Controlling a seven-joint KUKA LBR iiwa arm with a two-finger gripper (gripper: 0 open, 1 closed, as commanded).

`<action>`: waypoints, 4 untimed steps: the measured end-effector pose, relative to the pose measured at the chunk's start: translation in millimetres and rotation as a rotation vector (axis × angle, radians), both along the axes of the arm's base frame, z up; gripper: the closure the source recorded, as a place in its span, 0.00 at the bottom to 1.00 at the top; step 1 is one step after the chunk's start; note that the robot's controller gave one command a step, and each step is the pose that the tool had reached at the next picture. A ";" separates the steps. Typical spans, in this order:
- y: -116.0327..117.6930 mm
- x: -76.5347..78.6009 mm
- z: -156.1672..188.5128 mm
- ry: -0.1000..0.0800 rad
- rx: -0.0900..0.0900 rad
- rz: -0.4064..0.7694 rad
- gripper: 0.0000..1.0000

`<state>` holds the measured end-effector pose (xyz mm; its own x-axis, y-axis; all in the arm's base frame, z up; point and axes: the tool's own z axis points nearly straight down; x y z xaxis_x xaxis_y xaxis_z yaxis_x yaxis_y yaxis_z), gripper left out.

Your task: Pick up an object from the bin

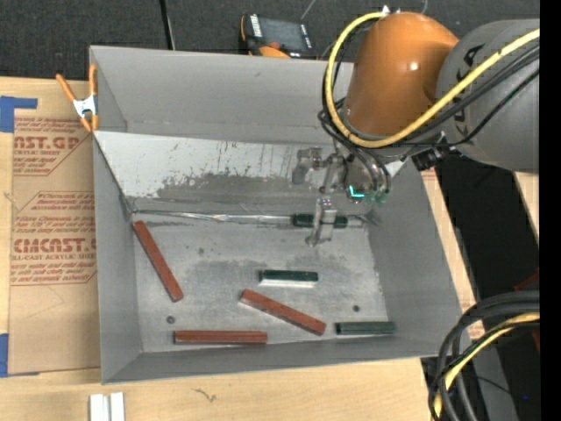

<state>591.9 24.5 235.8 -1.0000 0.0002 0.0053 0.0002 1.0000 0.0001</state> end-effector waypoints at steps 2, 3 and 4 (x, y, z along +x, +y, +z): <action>-31.0 -41.9 -168.9 -0.001 0.002 0.211 0.00; -31.3 -40.0 -165.8 -0.006 0.001 0.210 1.00; -27.8 -11.2 -29.6 -0.015 0.000 0.478 1.00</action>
Offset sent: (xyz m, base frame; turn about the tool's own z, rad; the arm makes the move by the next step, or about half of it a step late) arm -0.0261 -0.0423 -0.1080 -0.0974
